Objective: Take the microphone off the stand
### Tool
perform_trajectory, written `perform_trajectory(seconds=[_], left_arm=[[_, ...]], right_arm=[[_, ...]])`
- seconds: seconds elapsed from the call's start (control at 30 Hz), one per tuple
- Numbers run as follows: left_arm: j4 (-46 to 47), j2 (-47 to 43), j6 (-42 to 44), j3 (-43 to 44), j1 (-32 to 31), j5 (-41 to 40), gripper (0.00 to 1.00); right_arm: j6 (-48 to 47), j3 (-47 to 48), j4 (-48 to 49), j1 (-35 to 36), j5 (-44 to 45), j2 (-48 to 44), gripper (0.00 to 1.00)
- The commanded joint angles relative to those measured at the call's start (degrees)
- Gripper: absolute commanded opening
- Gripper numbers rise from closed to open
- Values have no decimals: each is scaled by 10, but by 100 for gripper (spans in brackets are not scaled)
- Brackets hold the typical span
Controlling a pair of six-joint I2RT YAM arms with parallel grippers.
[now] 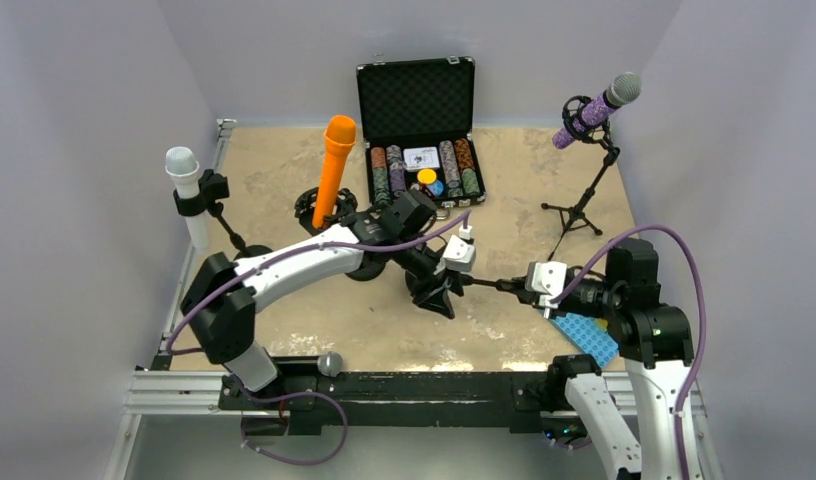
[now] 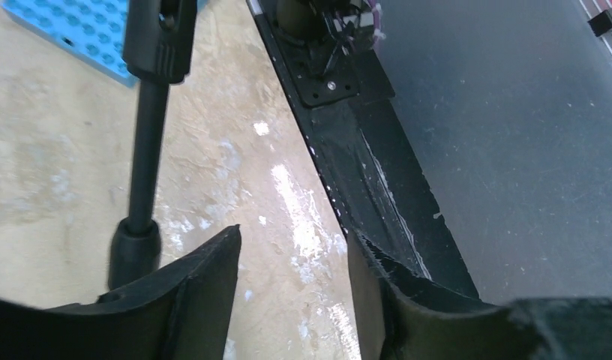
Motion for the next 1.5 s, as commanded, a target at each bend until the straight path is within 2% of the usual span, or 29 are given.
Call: perform_trajectory(seconds=[0.0,0.1,0.27,0.43,0.53,0.6,0.7,0.77,0.87,0.93,1.0,1.1,1.17,1.27,1.37,1.47], left_arm=[[9,-90,36,10,14,-19,64],[54,-87,59,3,15,-70,72],[25,8,120,77,15,-55,75],[-62,88,184,159,14,-15,74],[-119,116,229,175,11,-10,71],[-118,121,237,161,8,-18,66],[-64,113,223,119,0,-54,47],[7,96,187,77,-1,-77,34],[136,55,102,8,-1,-105,18],[239,26,15,-35,-3,-139,3],[328,-5,-61,-82,-6,-175,0],[354,-14,-147,-84,-14,-167,42],[388,-18,-194,-87,-18,-168,59],[393,-14,-211,-55,-20,-172,70],[357,-9,-185,-15,-19,-171,73],[325,-21,-161,-12,-15,-169,74]], right_arm=[[-14,36,-16,-2,-32,-5,0],[-33,38,-27,-2,-31,-9,0],[-62,40,-43,-2,-36,-11,0],[-76,44,-56,-1,-35,-14,0],[-75,42,-55,-2,-33,-16,0],[-67,39,-50,-2,-32,-18,0],[-17,35,-16,-2,-30,-19,0],[59,37,23,-2,-20,-15,0],[227,65,66,-1,3,12,0],[392,95,95,-2,52,40,0],[517,159,66,-2,94,84,0],[580,271,-29,8,128,179,0],[563,311,-42,15,147,195,0],[513,344,-48,67,222,204,0],[475,337,-66,98,232,220,0],[430,301,-62,128,243,218,0]])
